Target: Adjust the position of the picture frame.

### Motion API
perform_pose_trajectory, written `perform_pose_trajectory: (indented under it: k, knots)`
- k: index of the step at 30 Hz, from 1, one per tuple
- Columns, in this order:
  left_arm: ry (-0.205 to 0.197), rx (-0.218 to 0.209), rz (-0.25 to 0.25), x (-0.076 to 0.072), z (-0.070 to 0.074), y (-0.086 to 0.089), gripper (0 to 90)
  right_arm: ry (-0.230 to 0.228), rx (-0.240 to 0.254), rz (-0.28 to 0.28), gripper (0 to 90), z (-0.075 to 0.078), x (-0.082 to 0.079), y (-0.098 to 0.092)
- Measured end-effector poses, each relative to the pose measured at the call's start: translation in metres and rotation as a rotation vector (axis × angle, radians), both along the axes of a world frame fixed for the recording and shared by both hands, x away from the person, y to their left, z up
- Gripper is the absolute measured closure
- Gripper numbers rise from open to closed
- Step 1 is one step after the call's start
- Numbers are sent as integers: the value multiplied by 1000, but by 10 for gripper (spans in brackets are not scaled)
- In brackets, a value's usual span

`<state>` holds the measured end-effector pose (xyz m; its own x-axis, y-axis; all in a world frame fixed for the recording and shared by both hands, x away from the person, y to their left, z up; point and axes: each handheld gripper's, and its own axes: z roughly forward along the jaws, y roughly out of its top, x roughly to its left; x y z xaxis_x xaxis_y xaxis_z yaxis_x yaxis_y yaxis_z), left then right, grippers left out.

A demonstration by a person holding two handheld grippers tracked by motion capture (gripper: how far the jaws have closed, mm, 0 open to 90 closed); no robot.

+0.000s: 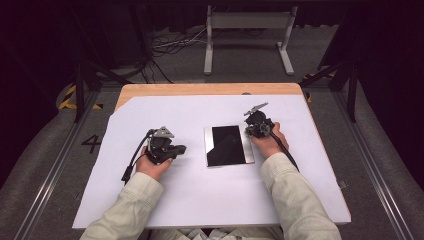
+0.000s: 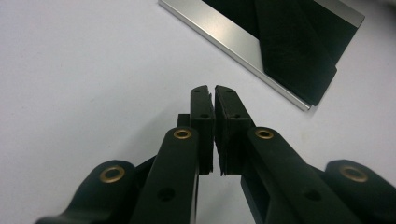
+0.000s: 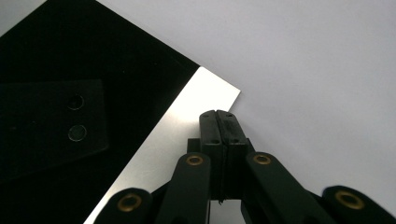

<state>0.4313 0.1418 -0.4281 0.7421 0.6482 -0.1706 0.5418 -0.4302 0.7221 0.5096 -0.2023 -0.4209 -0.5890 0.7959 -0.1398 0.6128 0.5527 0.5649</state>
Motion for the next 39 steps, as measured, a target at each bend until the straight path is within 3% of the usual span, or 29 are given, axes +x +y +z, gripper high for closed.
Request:
perform_pose_trajectory:
  k: [5,11,16,20,24,27,32,37,39]
  knots:
    - [-1,-7,4,1,0,0,865,4,13,16,899,0,1,10]
    - [-6,-9,0,2,1,2,865,3,63,41,899,-3,3,19]
    - [-3,-18,13,1,2,4,866,30,96,112,900,-8,3,33]
    - [-7,-26,33,2,3,8,864,17,80,138,900,-8,0,41]
    - [-3,-28,58,4,2,11,864,47,126,172,900,-9,-1,42]
    - [-1,-29,87,7,2,16,869,63,145,244,900,-10,-6,52]
    - [7,-17,143,11,0,23,878,82,150,319,899,-10,-13,65]
    - [47,-22,193,17,-6,33,895,44,91,302,899,-6,-23,67]
    - [55,-23,208,20,-9,36,898,32,108,282,899,-1,-28,63]
